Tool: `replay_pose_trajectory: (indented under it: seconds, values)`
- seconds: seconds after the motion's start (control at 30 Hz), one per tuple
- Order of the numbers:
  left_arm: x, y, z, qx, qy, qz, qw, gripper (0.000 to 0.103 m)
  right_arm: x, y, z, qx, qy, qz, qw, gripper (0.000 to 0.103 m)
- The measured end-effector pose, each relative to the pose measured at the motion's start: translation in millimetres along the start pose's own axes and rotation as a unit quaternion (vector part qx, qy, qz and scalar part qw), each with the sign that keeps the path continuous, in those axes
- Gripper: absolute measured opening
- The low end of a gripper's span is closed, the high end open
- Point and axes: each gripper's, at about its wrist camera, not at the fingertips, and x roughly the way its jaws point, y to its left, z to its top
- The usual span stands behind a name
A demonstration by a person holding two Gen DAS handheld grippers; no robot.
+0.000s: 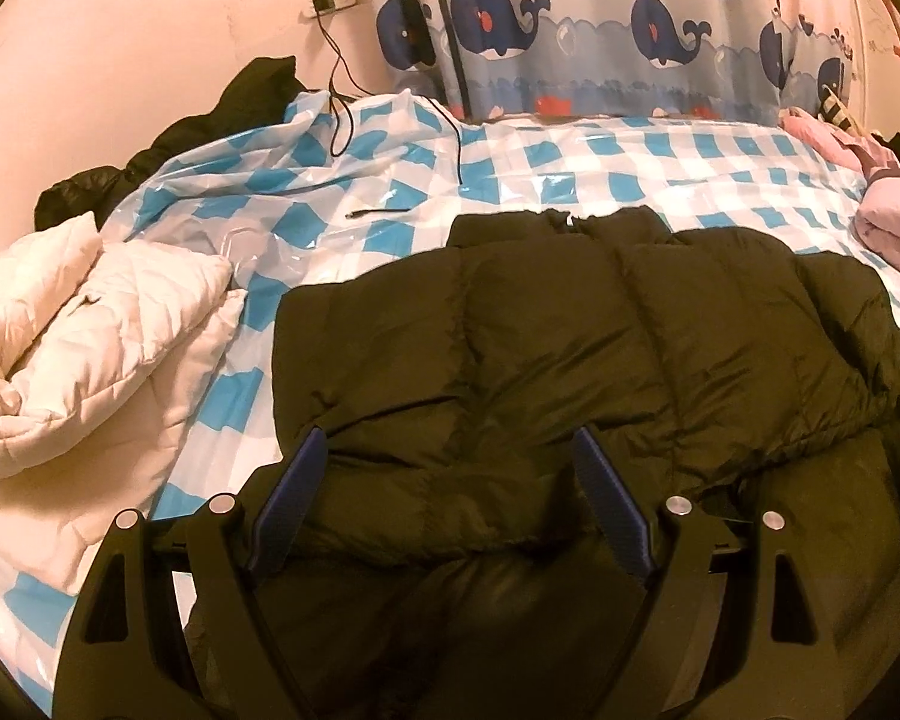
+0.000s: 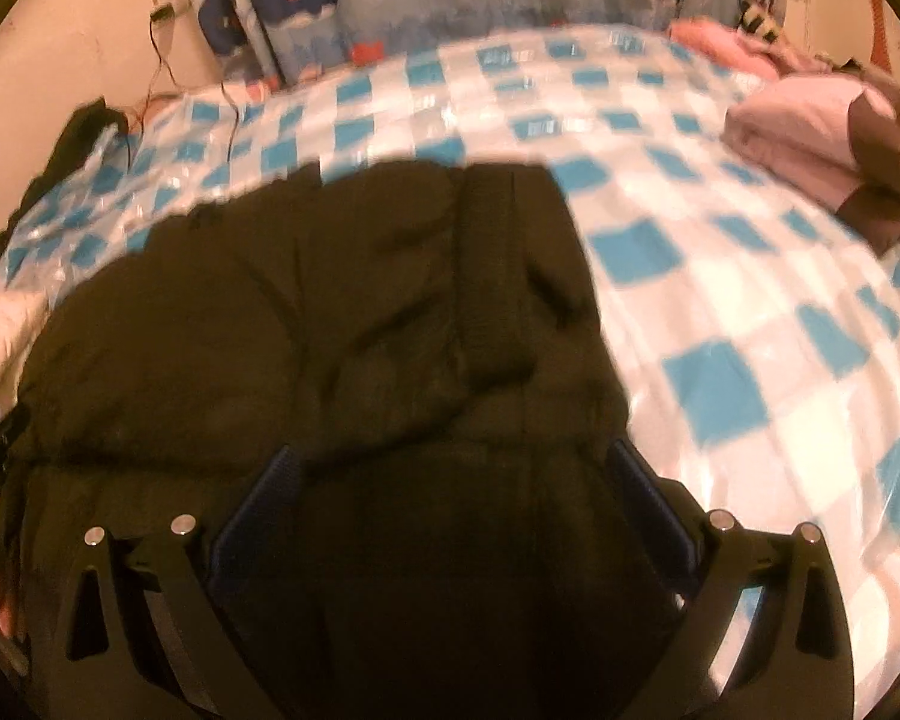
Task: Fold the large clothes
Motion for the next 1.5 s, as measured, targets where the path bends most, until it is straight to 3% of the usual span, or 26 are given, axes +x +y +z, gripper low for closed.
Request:
replay_pose_trajectory:
  seconds: [0.13, 0.5, 0.53, 0.6, 0.7, 0.73, 0.83, 0.9, 1.07, 1.13, 1.2, 1.33, 1.5]
  values:
    - [3, -4, -3, 0.009, 0.005, 0.001, 0.9999, 0.080, 25, 1, -6, -0.006, 0.045, -0.007, 0.999, 0.097]
    - [14, -12, -13, 0.028, 0.023, -0.004, 0.9993, 0.080, 33, 2, -12, -0.014, 0.053, -0.011, 0.998, 0.097]
    - [14, -12, -13, 0.028, 0.023, -0.004, 0.9993, 0.080, 27, 1, -9, -0.012, 0.043, -0.011, 0.999, 0.097]
    - [14, -12, -14, 0.029, 0.022, -0.008, 0.9993, 0.080, 1, 8, -3, -0.018, -0.029, -0.007, 0.999, 0.097]
    - [17, -12, -15, 0.028, 0.026, -0.010, 0.9992, 0.080, -34, 31, 19, -0.058, -0.146, -0.011, 0.988, 0.097]
    - [18, -13, -16, 0.029, 0.027, -0.010, 0.9992, 0.080, -32, 44, 30, -0.081, -0.159, -0.014, 0.984, 0.097]
    - [17, -14, -17, 0.033, 0.025, -0.009, 0.9991, 0.080, -4, 69, 63, -0.130, -0.137, -0.016, 0.982, 0.097]
    - [17, -14, -17, 0.034, 0.025, -0.008, 0.9991, 0.080, 25, 74, 81, -0.127, -0.104, -0.016, 0.986, 0.097]
    - [17, -16, -18, 0.038, 0.024, -0.013, 0.9989, 0.080, 80, 34, 81, -0.046, -0.028, -0.016, 0.998, 0.097]
    - [18, -19, -19, 0.044, 0.023, -0.015, 0.9986, 0.082, 88, 12, 72, -0.011, -0.003, 0.010, 1.000, 0.097]
    - [18, -23, -21, 0.053, 0.023, -0.015, 0.9982, 0.083, 91, 1, 70, 0.011, 0.000, 0.016, 1.000, 0.097]
    - [24, -22, -23, 0.046, 0.030, -0.018, 0.9983, 0.085, 99, 10, 67, -0.007, -0.001, -0.006, 1.000, 0.098]
    - [21, -2, -20, -0.011, 0.054, -0.048, 0.9974, 0.085, 95, 5, 69, -0.002, 0.017, 0.009, 1.000, 0.097]
